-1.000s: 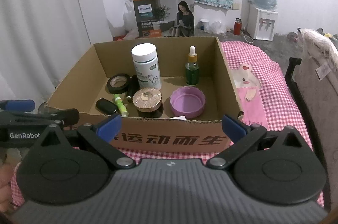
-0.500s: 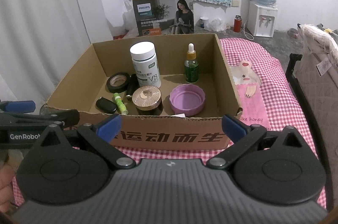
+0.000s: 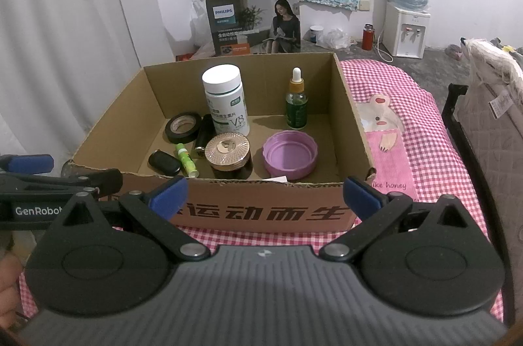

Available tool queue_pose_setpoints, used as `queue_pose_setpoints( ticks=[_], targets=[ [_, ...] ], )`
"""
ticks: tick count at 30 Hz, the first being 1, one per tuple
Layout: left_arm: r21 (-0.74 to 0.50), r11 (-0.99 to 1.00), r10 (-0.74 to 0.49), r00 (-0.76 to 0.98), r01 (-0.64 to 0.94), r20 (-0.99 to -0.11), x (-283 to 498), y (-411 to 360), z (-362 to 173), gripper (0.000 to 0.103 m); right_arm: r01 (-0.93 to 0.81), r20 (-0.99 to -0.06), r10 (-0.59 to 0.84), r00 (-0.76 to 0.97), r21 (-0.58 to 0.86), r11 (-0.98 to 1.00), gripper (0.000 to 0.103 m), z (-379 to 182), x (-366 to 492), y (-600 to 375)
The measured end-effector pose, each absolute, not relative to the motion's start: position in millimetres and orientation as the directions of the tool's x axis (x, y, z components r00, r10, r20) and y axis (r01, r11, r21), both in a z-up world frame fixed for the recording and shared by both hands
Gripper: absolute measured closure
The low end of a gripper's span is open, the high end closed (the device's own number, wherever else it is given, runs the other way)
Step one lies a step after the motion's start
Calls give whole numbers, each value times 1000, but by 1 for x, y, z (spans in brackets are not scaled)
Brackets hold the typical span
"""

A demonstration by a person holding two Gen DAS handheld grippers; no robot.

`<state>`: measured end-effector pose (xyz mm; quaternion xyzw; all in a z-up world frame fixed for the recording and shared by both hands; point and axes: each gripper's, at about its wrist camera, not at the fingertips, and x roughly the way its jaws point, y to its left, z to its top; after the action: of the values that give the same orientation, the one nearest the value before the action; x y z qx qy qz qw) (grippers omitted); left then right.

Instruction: Organize rigid objects

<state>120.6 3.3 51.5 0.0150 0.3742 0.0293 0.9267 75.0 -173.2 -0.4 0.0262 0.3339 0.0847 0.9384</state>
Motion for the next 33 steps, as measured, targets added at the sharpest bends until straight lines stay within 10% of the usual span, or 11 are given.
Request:
queue_pose_setpoints(
  ticks=[33],
  targets=[
    [53, 997, 75, 712, -53, -698, 119, 4, 52, 0, -138, -628, 174, 758, 107, 985, 1, 0, 74, -170]
  ],
)
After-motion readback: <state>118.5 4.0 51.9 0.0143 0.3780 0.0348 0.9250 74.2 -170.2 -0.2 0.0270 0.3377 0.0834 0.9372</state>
